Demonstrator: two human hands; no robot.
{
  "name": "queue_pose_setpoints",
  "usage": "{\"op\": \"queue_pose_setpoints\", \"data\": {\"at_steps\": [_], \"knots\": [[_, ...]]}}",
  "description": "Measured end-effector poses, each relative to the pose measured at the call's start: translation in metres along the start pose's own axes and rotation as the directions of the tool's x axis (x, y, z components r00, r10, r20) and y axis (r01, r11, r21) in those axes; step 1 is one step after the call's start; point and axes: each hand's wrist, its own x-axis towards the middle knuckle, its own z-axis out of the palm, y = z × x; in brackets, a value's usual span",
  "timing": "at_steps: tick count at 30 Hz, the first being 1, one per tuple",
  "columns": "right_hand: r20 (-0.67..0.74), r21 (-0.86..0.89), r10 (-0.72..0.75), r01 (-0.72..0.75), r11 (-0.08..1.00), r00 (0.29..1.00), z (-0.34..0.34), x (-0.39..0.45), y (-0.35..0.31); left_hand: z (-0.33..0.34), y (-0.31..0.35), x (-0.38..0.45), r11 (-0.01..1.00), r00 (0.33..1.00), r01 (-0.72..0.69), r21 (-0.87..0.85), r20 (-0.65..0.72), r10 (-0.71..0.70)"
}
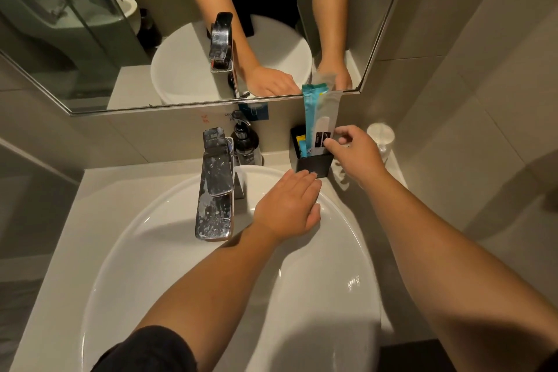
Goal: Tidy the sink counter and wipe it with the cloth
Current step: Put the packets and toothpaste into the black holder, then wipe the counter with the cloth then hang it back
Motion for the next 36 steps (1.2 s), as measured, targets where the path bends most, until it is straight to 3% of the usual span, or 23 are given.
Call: {"op": "queue_pose_setpoints", "data": {"at_steps": [7, 14, 20, 25, 36], "knots": [[0.007, -0.419, -0.165, 0.152, 0.895, 0.986, -0.029, -0.05, 0.005, -0.02, 0.013, -0.001, 0.986, 0.987, 0.16, -0.036, 0.034, -0.159], [0.103, -0.594, -0.199, 0.221, 0.774, 0.975, -0.049, -0.117, 0.0, -0.062, 0.042, -0.021, 0.971, 0.973, 0.23, -0.057, 0.003, -0.231], [0.161, -0.647, -0.205, 0.26, 0.717, 0.965, -0.052, -0.164, -0.016, -0.091, 0.06, -0.058, 0.973, 0.973, 0.23, -0.021, -0.017, -0.231], [0.172, -0.628, -0.316, 0.351, 0.694, 0.933, -0.05, -0.203, -0.027, -0.111, 0.073, -0.102, 0.977, 0.977, 0.211, 0.033, -0.039, -0.209], [0.213, -0.559, -0.431, 0.471, 0.683, 0.877, -0.041, -0.346, -0.02, -0.147, 0.142, -0.24, 0.934, 0.936, 0.342, 0.104, -0.13, -0.328]]}}
